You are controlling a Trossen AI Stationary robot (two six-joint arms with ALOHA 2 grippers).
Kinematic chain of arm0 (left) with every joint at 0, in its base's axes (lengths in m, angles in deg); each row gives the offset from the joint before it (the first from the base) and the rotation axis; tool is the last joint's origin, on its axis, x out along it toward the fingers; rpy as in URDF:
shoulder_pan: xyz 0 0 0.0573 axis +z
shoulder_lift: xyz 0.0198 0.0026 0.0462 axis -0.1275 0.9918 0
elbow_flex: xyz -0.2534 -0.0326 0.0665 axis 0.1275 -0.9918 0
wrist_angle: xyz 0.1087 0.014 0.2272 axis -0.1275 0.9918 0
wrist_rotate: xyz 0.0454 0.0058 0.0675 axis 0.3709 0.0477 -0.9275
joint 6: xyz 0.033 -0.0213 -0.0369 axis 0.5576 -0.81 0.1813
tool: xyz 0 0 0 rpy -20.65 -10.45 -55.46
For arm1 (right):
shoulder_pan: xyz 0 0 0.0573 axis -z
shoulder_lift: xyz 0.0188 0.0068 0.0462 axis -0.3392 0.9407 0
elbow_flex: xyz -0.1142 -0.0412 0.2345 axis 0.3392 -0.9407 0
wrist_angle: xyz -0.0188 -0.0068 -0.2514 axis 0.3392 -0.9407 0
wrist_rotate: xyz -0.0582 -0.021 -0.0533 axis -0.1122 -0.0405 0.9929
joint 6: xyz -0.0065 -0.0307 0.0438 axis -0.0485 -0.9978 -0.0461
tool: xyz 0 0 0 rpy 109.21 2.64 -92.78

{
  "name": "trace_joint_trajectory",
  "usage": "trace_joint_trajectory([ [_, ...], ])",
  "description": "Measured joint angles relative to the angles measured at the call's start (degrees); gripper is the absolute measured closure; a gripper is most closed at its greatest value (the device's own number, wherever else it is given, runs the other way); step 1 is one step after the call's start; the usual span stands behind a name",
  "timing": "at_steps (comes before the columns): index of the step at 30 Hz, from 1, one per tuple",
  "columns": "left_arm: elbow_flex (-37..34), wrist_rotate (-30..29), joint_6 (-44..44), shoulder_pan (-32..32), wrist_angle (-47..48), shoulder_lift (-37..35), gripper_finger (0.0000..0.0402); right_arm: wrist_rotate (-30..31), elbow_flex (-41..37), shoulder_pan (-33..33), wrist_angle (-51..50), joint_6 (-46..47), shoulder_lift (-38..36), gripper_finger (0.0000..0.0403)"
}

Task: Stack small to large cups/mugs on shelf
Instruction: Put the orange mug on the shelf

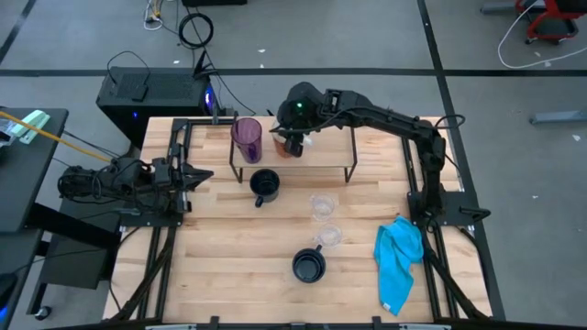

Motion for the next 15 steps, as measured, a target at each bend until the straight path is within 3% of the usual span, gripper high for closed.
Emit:
trace_joint_trajectory([
  [7, 0.0, -0.04, 0.01, 0.0, -0.02, 0.0, 0.0377, -0.39, 0.0, -2.13, 0.33, 1.26, -0.02, 0.0252],
  [15, 0.0, -0.06, -0.15, -0.02, -0.03, 0.0, 0.0393, -0.18, -1.04, -2.46, -1.62, 2.58, 0.31, 0.0252],
])
